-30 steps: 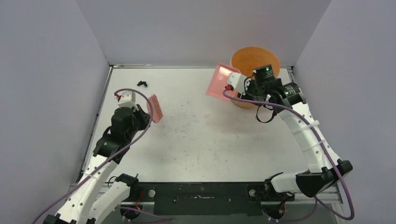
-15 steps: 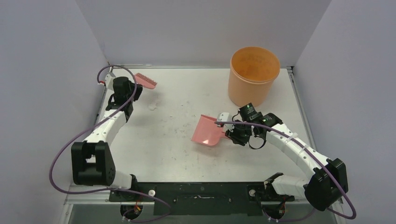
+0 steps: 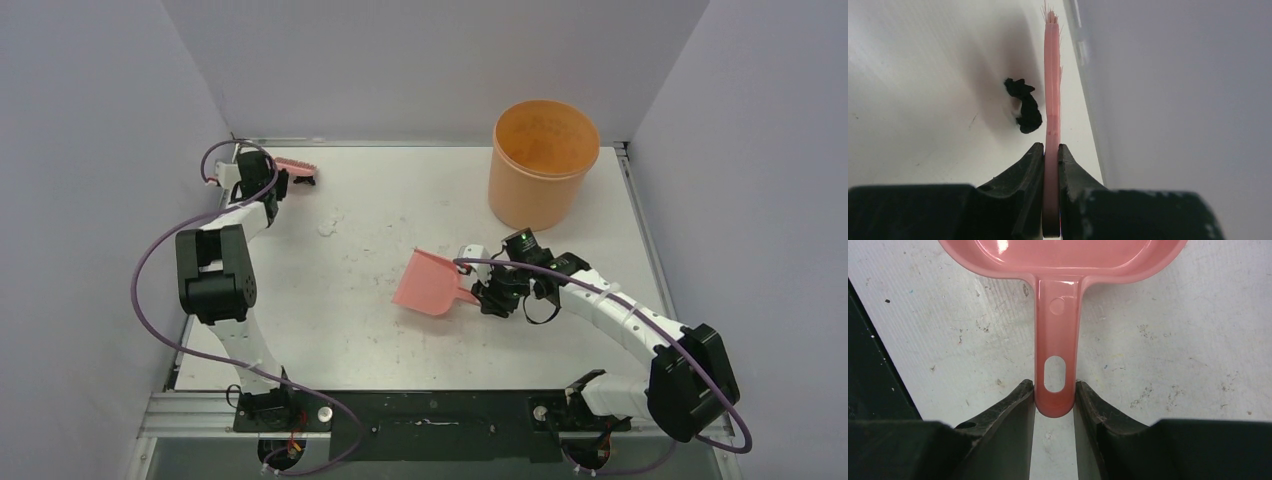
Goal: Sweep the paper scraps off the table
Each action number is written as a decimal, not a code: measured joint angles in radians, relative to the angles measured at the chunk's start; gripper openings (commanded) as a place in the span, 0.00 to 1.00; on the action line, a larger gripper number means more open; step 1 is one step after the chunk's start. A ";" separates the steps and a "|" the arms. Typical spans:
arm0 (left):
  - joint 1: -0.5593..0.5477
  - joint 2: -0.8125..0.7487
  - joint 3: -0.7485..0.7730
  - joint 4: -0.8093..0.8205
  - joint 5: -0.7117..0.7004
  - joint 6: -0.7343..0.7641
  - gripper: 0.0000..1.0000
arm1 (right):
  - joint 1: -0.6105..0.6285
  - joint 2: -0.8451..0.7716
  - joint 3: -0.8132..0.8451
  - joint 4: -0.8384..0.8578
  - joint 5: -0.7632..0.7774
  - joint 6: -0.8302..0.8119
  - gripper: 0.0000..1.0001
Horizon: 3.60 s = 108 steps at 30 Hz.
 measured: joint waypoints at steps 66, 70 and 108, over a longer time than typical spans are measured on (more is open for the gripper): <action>-0.444 -0.475 0.121 -1.154 -0.330 1.039 0.00 | -0.005 0.124 0.174 -0.331 0.275 -0.095 0.05; -0.470 -0.411 0.127 -1.161 -0.366 1.072 0.00 | 0.002 0.143 0.206 -0.379 0.294 -0.109 0.05; -0.733 -0.391 0.099 -1.020 0.345 0.875 0.00 | 0.168 0.400 0.264 -0.280 0.237 -0.008 0.05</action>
